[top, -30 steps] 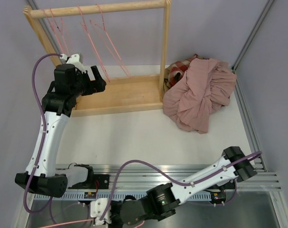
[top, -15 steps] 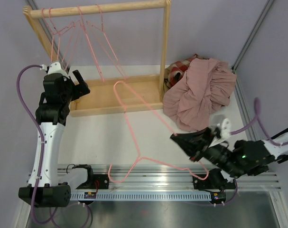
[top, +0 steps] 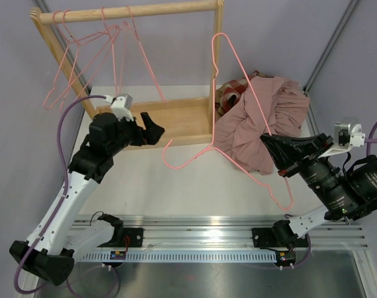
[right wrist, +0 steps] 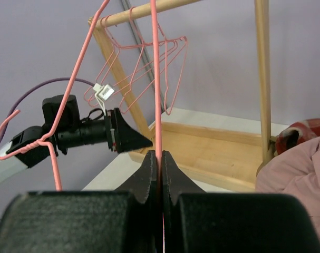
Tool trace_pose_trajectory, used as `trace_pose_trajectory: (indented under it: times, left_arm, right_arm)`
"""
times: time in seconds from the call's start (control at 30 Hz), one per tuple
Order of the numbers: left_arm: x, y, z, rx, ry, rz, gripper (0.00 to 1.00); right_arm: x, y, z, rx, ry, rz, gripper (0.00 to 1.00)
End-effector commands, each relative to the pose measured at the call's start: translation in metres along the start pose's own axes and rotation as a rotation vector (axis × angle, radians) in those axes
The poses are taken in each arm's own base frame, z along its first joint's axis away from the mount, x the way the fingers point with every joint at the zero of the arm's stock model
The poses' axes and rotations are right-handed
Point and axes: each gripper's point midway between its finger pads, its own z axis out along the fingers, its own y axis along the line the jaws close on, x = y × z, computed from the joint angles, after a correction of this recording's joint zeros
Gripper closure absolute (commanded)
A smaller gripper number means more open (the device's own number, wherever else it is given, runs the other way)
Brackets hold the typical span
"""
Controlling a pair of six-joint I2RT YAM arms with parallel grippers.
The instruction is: Remove the skirt from the hanger
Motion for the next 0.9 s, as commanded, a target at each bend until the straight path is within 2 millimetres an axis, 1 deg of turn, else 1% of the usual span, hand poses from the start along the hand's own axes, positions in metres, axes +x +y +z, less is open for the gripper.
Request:
trace_pose_trajectory:
  times: [0.0,0.03,0.07,0.1,0.13,0.17,0.2,0.23,0.27,0.3,0.33,0.37,0.4,0.47,0.5,0.57,0.6,0.67,0.73,0.83,0.87]
  left_arm:
    - [-0.03,-0.076,-0.012,0.214,-0.111,0.022,0.01]
    - [-0.031,-0.086,-0.014,0.233,-0.107,0.013,0.01]
    - [-0.028,-0.1,-0.015,0.27,-0.089,0.007,0.01]
    - [-0.038,-0.112,-0.022,0.297,-0.111,-0.001,0.01]
    - [-0.042,-0.121,-0.027,0.316,-0.118,-0.017,0.01]
    - [-0.042,-0.134,-0.033,0.35,-0.117,-0.016,0.01]
    - [-0.051,-0.141,-0.038,0.358,-0.14,-0.017,0.01]
    - [-0.054,-0.146,-0.041,0.372,-0.149,-0.016,0.01]
    - [-0.054,-0.149,-0.042,0.373,-0.141,-0.016,0.01]
    - [-0.054,-0.15,-0.041,0.368,-0.134,-0.02,0.01]
    - [-0.058,-0.154,-0.044,0.381,-0.139,-0.019,0.01]
    - [-0.058,-0.157,-0.045,0.388,-0.139,-0.018,0.01]
    - [-0.059,-0.157,-0.046,0.385,-0.143,-0.017,0.01]
    - [-0.062,-0.158,-0.048,0.391,-0.149,-0.01,0.01]
    - [-0.062,-0.157,-0.049,0.383,-0.148,-0.004,0.01]
    - [-0.065,-0.158,-0.052,0.383,-0.152,-0.001,0.01]
    - [-0.066,-0.158,-0.053,0.385,-0.153,0.005,0.01]
    - [-0.066,-0.158,-0.055,0.383,-0.152,0.013,0.01]
    - [-0.067,-0.154,-0.057,0.366,-0.157,0.029,0.01]
    - [-0.057,-0.14,-0.052,0.306,-0.129,0.06,0.01]
    - [-0.051,-0.127,-0.046,0.242,-0.118,0.063,0.01]
  right_arm:
    - [-0.001,0.015,0.012,0.093,0.056,-0.209,1.0]
    - [0.003,0.017,0.016,0.119,0.064,-0.246,1.0]
    - [0.008,0.019,0.023,0.137,0.067,-0.291,1.0]
    - [0.029,0.007,0.039,0.224,0.129,-0.377,1.0]
    - [0.043,-0.005,0.051,0.265,0.183,-0.393,1.0]
    - [0.066,0.001,0.066,0.191,0.269,-0.371,1.0]
    - [0.093,-0.019,0.083,0.289,0.341,-0.391,1.0]
    - [0.106,-0.02,0.091,0.301,0.349,-0.404,1.0]
    - [0.137,-0.02,0.096,0.274,0.387,-0.433,1.0]
    - [0.142,-0.012,0.107,0.249,0.356,-0.379,1.0]
    - [0.151,-0.015,0.114,0.244,0.361,-0.351,1.0]
    - [0.159,-0.012,0.119,0.227,0.37,-0.323,1.0]
    - [0.175,-0.004,0.127,0.197,0.394,-0.297,1.0]
    - [0.192,0.003,0.136,0.181,0.426,-0.294,1.0]
    - [0.209,0.005,0.144,0.193,0.451,-0.305,1.0]
    - [0.223,0.006,0.154,0.21,0.469,-0.317,1.0]
    - [0.242,0.005,0.162,0.223,0.498,-0.326,1.0]
    - [0.26,0.004,0.173,0.236,0.522,-0.321,1.0]
    - [0.263,0.007,0.177,0.232,0.524,-0.302,1.0]
    - [0.254,0.012,0.181,0.196,0.495,-0.249,1.0]
    - [0.237,0.009,0.185,0.193,0.457,-0.212,1.0]
